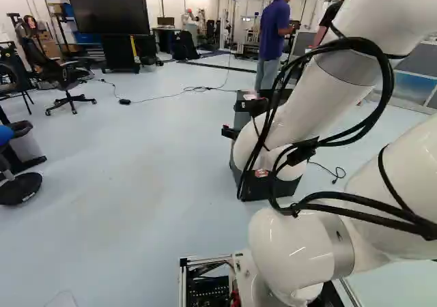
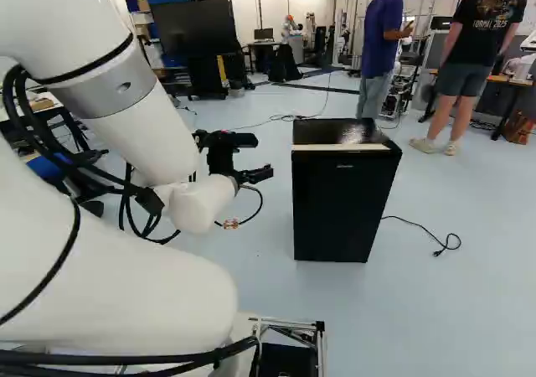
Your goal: Grab a drink from the fridge
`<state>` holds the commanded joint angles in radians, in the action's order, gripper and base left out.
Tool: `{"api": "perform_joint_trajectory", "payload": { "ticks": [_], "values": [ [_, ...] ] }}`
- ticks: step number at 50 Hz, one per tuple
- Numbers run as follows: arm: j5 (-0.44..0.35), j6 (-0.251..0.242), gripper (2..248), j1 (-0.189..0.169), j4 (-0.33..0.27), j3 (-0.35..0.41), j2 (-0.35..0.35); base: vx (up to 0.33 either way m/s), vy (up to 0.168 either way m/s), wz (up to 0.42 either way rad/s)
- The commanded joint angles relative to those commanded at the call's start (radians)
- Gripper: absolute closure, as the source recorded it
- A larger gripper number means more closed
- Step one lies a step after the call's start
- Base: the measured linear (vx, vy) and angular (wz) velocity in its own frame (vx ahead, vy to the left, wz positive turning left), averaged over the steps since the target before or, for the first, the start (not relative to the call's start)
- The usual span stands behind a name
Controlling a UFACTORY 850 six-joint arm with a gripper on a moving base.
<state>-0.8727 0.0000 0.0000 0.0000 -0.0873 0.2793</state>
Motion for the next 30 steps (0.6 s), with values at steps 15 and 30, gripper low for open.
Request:
{"api": "perform_joint_trajectory", "payload": {
  "ticks": [15, 30],
  "values": [
    [0.0, 0.0, 3, 0.001, 0.015, 0.0, 0.0, 0.0, 0.0, 0.0],
    [-0.001, 0.0, 3, 0.032, 0.065, 0.004, 0.005, 0.0, 0.0, 0.0]
  ]
}}
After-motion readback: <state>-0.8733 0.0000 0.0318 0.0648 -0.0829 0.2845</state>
